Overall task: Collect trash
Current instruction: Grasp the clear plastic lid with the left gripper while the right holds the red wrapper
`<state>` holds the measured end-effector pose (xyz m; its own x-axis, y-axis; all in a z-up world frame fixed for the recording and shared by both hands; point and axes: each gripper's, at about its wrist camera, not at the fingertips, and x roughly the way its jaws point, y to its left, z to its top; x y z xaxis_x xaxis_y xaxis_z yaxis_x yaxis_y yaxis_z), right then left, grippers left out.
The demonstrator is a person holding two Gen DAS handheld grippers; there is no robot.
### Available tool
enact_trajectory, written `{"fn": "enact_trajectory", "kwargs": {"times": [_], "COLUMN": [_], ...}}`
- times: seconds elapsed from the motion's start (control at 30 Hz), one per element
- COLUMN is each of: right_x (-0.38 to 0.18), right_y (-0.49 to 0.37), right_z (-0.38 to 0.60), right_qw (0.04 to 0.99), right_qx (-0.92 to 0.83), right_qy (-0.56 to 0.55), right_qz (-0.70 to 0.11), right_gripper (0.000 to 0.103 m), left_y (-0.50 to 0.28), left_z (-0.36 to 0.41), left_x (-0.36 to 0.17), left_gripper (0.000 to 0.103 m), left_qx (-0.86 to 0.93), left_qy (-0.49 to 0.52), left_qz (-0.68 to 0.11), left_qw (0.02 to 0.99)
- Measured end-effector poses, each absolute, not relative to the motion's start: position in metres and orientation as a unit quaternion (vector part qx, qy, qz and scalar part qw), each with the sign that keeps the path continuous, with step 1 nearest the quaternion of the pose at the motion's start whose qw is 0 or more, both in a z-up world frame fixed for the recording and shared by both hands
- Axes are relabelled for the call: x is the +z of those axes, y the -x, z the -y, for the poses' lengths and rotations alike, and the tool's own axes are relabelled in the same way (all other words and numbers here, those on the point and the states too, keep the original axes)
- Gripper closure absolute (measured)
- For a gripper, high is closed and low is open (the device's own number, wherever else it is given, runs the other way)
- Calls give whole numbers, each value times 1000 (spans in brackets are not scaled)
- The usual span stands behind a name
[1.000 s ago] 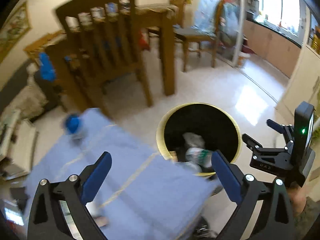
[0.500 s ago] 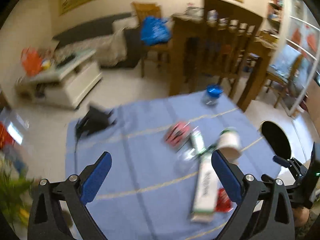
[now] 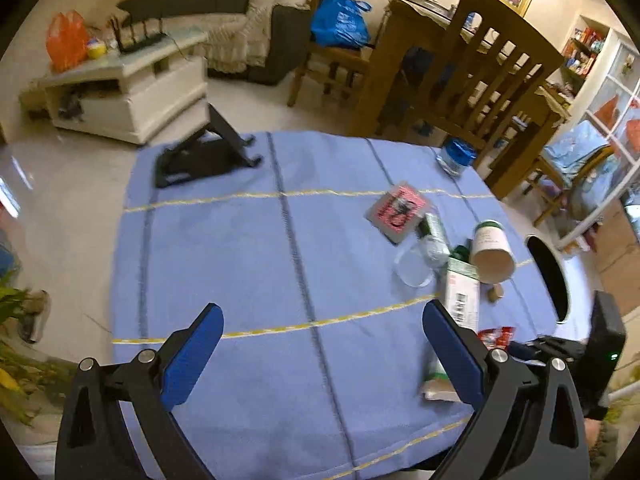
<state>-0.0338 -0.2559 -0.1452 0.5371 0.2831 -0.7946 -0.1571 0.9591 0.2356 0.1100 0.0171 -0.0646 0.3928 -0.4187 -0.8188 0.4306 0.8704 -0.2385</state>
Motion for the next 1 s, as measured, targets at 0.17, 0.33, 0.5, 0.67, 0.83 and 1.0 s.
{"fn": "enact_trajectory", "kwargs": {"times": [0.17, 0.33, 0.5, 0.67, 0.83, 1.0], "right_x": [-133, -126, -127, -128, -131, -125], "right_y": [41, 52, 65, 73, 74, 78], "right_z": [267, 293, 309, 320, 328, 331], "right_qw": [892, 902, 905, 908, 909, 913], "right_qx": [105, 86, 75, 67, 66, 59], "right_qy": [-62, -84, -96, -104, -117, -120], "right_qz": [-435, -414, -408, -401, -395, -384], "right_gripper": [94, 94, 94, 94, 94, 94], "left_y": [-123, -133, -145, -149, -148, -150], "left_z": [18, 79, 128, 144, 151, 140], "left_x": [-78, -91, -117, -134, -141, -145], "left_gripper": [17, 16, 16, 16, 45, 65], "left_qx": [-293, -308, -288, -270, -259, -234], "left_qy": [19, -18, -56, -58, -78, -82], "left_qz": [-516, -518, -533, -550, -556, -569], "left_qw": [805, 798, 793, 788, 786, 784]}}
